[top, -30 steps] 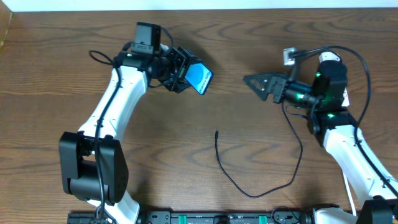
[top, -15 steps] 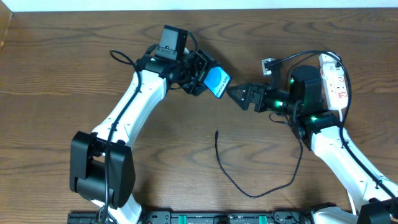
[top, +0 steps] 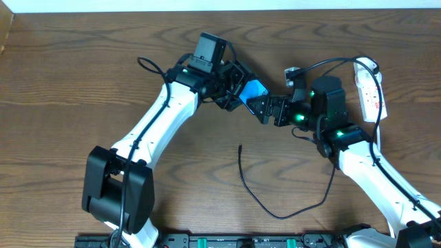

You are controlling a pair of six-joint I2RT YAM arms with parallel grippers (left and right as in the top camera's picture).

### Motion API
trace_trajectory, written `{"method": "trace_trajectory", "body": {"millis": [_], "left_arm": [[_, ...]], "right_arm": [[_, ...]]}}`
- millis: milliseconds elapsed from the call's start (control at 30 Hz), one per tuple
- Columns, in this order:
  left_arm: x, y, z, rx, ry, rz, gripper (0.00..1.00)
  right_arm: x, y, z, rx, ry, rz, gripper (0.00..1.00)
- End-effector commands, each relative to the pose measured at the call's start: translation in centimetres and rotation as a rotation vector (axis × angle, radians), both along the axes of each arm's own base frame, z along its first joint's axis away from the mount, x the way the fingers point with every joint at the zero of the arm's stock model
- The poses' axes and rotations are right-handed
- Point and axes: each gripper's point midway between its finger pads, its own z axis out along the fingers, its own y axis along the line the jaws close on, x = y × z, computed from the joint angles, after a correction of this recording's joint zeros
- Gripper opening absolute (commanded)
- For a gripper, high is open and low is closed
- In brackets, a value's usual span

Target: Plug charger to phone and switch on socket

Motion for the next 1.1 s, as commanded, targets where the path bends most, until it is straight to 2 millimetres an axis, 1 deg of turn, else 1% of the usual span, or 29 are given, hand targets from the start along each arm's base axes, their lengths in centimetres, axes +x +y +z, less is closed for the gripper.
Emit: {"method": "trace_trajectory", "body": {"millis": [0, 300, 500, 800, 1067], "left_arm": [[0.1, -0.9, 1.6, 0.001, -0.047, 0.015, 0.08], [-0.4, -2.0, 1.6, 0.015, -0.055, 0.011, 0.07], [-0.5, -2.2, 1.6, 0.001, -0.029, 0.037, 0.07], [-0.5, -2.3, 1.7, -0.015, -0.001, 0.071, 0.07], [-0.8, -2.7, 1.7, -0.015, 0.0, 0.06, 0.07]], "right_arm": [[0.4, 0.1, -0.3, -0.056, -0.02, -0.04, 0.91], [0.8, 0.0, -0.7, -0.075, -0.001, -0.107, 0.73], [1.1, -0.3, -0.8, -0.061, 0.035, -0.169, 0.72], [1.1, -0.3, -0.8, -0.059, 0.036, -0.17, 0.7], [1.1, -0.3, -0.8, -0.062, 0.033, -0.167, 0.65]]}}
